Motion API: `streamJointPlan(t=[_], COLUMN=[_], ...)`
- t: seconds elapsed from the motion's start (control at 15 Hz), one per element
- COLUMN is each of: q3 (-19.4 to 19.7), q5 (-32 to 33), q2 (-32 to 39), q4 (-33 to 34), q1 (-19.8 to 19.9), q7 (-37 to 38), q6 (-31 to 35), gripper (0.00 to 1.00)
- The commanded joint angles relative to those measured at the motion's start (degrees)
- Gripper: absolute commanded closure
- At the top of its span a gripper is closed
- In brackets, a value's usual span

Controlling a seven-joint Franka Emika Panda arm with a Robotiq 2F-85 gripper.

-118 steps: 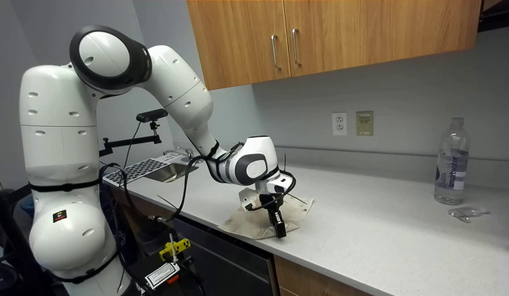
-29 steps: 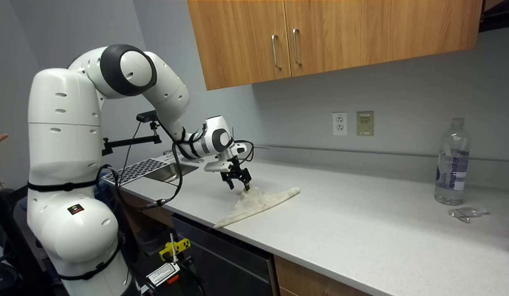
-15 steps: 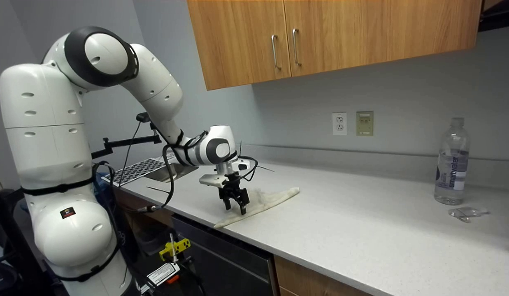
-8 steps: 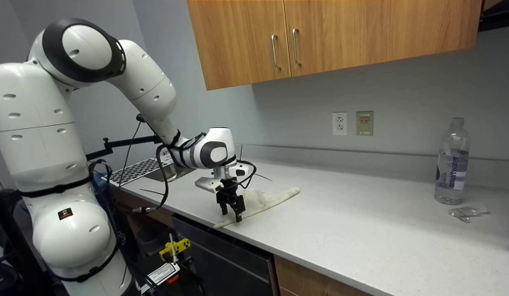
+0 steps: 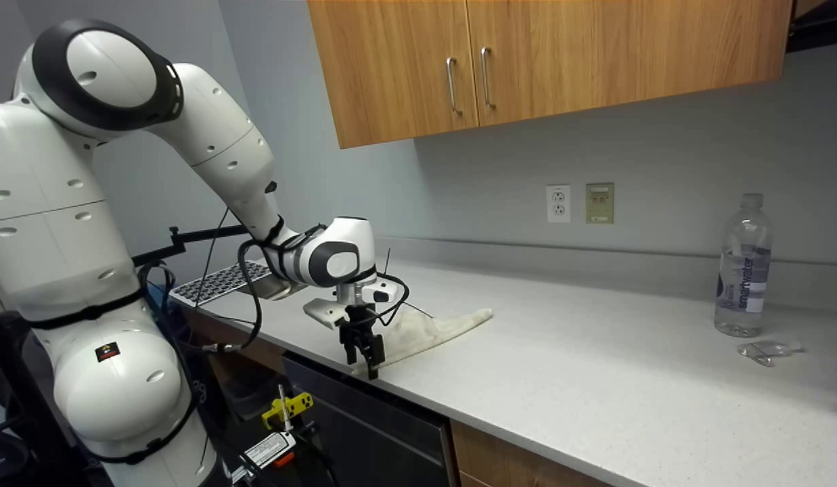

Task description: Fold the towel on the countertop

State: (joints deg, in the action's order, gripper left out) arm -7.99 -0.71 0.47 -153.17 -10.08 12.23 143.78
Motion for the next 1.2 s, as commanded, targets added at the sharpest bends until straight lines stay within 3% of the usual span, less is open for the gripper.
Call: streamJointPlan(t=[0.0,0.6,1.13], q3=[-1.0,-1.4,-1.7], q5=[-4.4,-12.2,-13.2], q2=[-2.8,-0.6,2.6], q4=[-3.0,-2.1,-1.4], q1=[-0.1,0.1,0.2], q7=[-3.3,-10.6,-11.2], q6=[0.3,4.0,5.1], gripper=[0.0,0.0,0.09])
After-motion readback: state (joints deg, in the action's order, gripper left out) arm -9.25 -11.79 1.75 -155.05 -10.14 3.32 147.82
